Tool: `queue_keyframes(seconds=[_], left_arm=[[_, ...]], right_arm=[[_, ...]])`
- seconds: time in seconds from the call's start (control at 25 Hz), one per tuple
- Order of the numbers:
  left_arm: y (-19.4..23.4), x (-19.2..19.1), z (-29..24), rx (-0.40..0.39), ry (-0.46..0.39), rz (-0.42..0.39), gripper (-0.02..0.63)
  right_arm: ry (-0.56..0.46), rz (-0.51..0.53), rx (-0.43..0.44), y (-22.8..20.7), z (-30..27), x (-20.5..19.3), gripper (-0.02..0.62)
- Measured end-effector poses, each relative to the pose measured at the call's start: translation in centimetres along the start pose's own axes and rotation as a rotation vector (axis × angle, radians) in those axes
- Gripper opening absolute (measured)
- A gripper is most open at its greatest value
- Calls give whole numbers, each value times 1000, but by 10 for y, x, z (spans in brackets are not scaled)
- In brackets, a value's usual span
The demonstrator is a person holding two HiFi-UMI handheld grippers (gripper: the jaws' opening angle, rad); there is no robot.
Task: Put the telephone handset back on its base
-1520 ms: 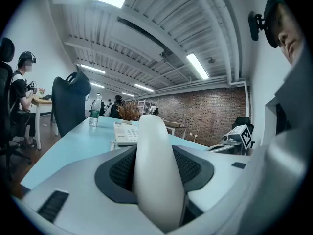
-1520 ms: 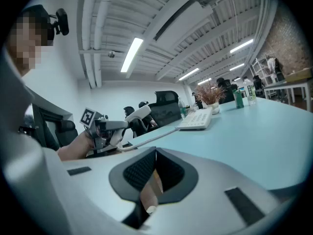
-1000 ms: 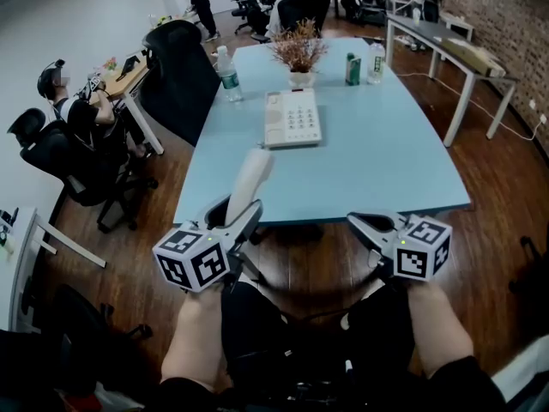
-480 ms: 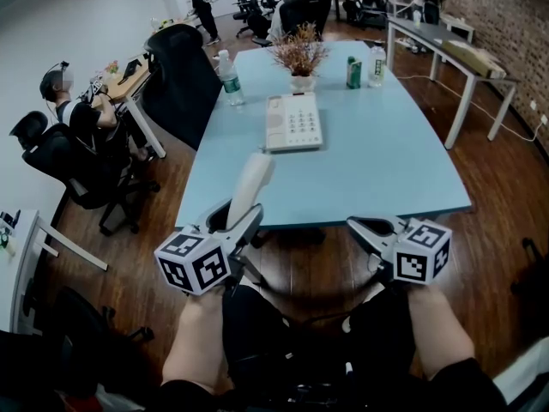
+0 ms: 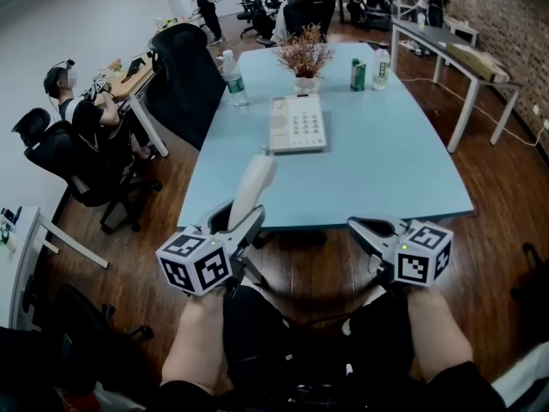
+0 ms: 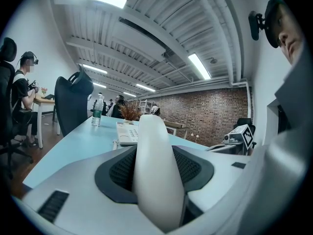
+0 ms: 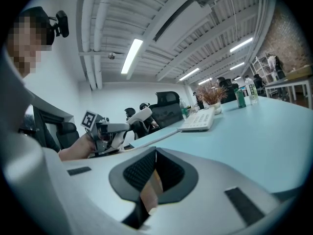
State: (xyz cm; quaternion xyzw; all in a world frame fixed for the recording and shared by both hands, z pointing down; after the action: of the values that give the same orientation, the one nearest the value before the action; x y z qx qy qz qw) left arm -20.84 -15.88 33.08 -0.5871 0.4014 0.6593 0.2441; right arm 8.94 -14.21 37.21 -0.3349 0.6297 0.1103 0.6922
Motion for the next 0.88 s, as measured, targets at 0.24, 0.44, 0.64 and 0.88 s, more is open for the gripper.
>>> queue_keyframes(seconds=[0.24,0.44,0.64,0.88], left_arm=[[1,-1,0,15,7,-8,212],[1,-3,-3,21,18,-17,212],[0,-2,-2,22,16,-26,212],[13,9,-18,35,4,-7,212]], right_arm=[[-48,20,12,-3,-10,24,15],[-113,62,18,-11,-21,58,15],[-109,48,17,-17,-22,54,15],[-70,23,1,-24,-22,38,15]])
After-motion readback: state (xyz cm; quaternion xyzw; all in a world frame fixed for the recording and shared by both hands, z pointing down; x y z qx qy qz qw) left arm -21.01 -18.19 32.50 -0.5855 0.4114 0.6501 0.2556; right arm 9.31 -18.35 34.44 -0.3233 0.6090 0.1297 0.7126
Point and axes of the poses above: the fingertips, and each gripper's own axes: z backward along the fingers, y to its left, x out of its top, the point moved 8 cm from there along z, backward along the fingers, and after that the axes turned 11 degrees about -y, right-handed, at the moved point
